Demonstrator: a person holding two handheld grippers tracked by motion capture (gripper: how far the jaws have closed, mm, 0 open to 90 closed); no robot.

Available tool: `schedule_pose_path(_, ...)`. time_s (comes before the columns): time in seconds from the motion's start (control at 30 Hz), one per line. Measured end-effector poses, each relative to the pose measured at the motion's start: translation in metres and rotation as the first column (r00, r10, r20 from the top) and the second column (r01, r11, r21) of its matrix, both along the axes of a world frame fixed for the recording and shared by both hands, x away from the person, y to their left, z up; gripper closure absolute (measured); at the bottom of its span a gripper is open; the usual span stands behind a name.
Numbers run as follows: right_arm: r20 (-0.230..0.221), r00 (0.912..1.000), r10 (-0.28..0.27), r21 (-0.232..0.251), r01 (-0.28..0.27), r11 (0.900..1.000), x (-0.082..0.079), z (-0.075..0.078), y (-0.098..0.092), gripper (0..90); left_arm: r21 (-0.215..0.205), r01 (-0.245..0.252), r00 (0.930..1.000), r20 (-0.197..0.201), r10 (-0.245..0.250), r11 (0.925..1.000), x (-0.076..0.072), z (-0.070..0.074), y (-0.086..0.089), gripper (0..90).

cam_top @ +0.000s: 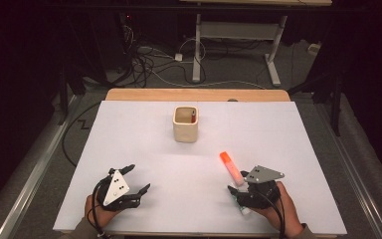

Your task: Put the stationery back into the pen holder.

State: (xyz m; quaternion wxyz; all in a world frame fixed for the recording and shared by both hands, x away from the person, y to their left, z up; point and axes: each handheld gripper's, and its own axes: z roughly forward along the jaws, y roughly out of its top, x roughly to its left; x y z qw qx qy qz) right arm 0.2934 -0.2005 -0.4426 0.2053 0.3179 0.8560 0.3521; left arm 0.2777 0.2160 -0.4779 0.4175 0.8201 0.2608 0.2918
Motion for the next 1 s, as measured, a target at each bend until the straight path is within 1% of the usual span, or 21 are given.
schedule_pose_path(0.1, -0.023, 0.9997, -0.007, -0.018, 0.007, 1.0, -0.004, -0.004, 0.0, 36.7, 0.011, -0.009, 0.9999, -0.009, 0.009, 0.9999, 0.001, -0.001, 0.0, 22.0)
schedule_pose_path(0.13, -0.029, 0.9995, -0.009, -0.014, 0.009, 1.0, -0.004, -0.006, 0.0, 37.5, 0.015, -0.014, 0.9998, -0.013, 0.014, 0.9998, 0.001, -0.001, 0.0, 22.1)
schedule_pose_path(0.2, -0.054, 0.9985, -0.009, -0.017, 0.009, 1.0, -0.007, -0.008, 0.0, 41.1, 0.018, -0.023, 0.9996, -0.017, 0.023, 0.9996, 0.002, -0.001, 0.0, 22.1)
schedule_pose_path(0.27, -0.071, 0.9973, -0.014, -0.034, 0.012, 0.999, -0.008, -0.009, 0.001, 43.1, 0.017, -0.025, 0.9995, -0.019, 0.026, 0.9995, 0.003, -0.001, 0.0, 22.0)
schedule_pose_path(0.33, -0.113, 0.9933, -0.021, -0.035, 0.017, 0.999, -0.008, -0.01, 0.002, 44.1, 0.011, -0.03, 0.9994, -0.019, 0.03, 0.9995, 0.004, -0.001, 0.0, 22.0)
schedule_pose_path(0.37, -0.138, 0.9901, -0.027, -0.039, 0.021, 0.999, -0.007, -0.011, 0.002, 44.9, 0.01, -0.03, 0.9993, -0.02, 0.03, 0.9995, 0.005, -0.001, 0.0, 22.0)
schedule_pose_path(0.4, -0.192, 0.981, -0.03, -0.064, 0.018, 0.998, -0.005, -0.013, 0.004, 44.9, 0.009, -0.031, 0.9993, -0.022, 0.031, 0.9995, 0.006, -0.001, 0.0, 22.1)
schedule_pose_path(0.43, -0.192, 0.981, -0.03, -0.064, 0.018, 0.998, -0.005, -0.013, 0.004, 44.9, 0.009, -0.031, 0.9993, -0.022, 0.031, 0.9995, 0.006, -0.001, -0.001, 22.1)
schedule_pose_path(0.47, -0.215, 0.9762, -0.026, -0.079, 0.009, 0.997, -0.003, -0.014, 0.006, 44.9, 0.015, -0.032, 0.9992, -0.022, 0.032, 0.9994, 0.006, -0.001, -0.001, 22.0)
schedule_pose_path(0.5, -0.24, 0.9705, -0.023, -0.1, -0.002, 0.995, -0.001, -0.014, 0.007, 44.7, 0.023, -0.035, 0.9991, -0.022, 0.036, 0.9991, 0.007, -0.001, -0.001, 22.0)
schedule_pose_path(0.53, -0.259, 0.9656, -0.023, -0.11, -0.006, 0.994, 0.002, -0.014, 0.009, 44.7, 0.022, -0.038, 0.9989, -0.027, 0.039, 0.999, 0.007, -0.002, -0.001, 22.0)
schedule_pose_path(0.6, -0.313, 0.9491, -0.039, -0.116, 0.003, 0.993, 0.007, -0.014, 0.011, 45.2, 0.024, -0.046, 0.9985, -0.029, 0.047, 0.9986, 0.006, -0.001, 0.0, 22.1)
schedule_pose_path(0.63, -0.33, 0.9432, -0.041, -0.126, -0.001, 0.992, 0.01, -0.013, 0.013, 45.1, 0.019, -0.05, 0.9984, -0.027, 0.05, 0.9986, 0.006, -0.001, 0.001, 22.0)
schedule_pose_path(0.67, -0.336, 0.9409, -0.04, -0.137, -0.007, 0.991, 0.012, -0.013, 0.014, 45.7, 0.021, -0.052, 0.9982, -0.028, 0.053, 0.9984, 0.006, -0.001, 0.001, 22.0)
schedule_pose_path(0.7, -0.352, 0.9347, -0.051, -0.146, 0.0, 0.989, 0.014, -0.011, 0.016, 45.8, 0.028, -0.059, 0.9977, -0.03, 0.06, 0.9979, 0.006, -0.001, 0.001, 22.0)
schedule_pose_path(0.77, -0.367, 0.9282, -0.062, -0.159, 0.003, 0.987, 0.017, -0.01, 0.02, 49.1, 0.031, -0.064, 0.9972, -0.038, 0.065, 0.9975, 0.006, -0.001, 0.001, 22.0)
schedule_pose_path(0.8, -0.358, 0.9319, -0.058, -0.172, -0.004, 0.985, 0.019, -0.01, 0.022, 49.5, 0.035, -0.068, 0.9968, -0.039, 0.07, 0.997, 0.006, -0.001, 0.001, 22.1)
schedule_pose_path(0.83, -0.364, 0.9287, -0.072, -0.173, 0.008, 0.985, 0.02, -0.01, 0.025, 50.1, 0.038, -0.071, 0.9966, -0.04, 0.072, 0.9968, 0.006, -0.001, 0.001, 22.0)
schedule_pose_path(0.87, -0.361, 0.9294, -0.078, -0.18, 0.013, 0.984, 0.021, -0.01, 0.026, 51.6, 0.039, -0.07, 0.9966, -0.042, 0.071, 0.9968, 0.006, -0.001, 0.001, 22.1)
schedule_pose_path(0.9, -0.351, 0.9336, -0.073, -0.193, 0.004, 0.981, 0.022, -0.01, 0.028, 53.2, 0.039, -0.072, 0.9964, -0.041, 0.074, 0.9966, 0.006, -0.001, 0.0, 22.1)
schedule_pose_path(1.0, -0.319, 0.9436, -0.088, -0.213, 0.019, 0.977, 0.02, -0.011, 0.032, 57.4, 0.04, -0.07, 0.9963, -0.048, 0.072, 0.9967, 0.006, -0.001, -0.001, 22.0)
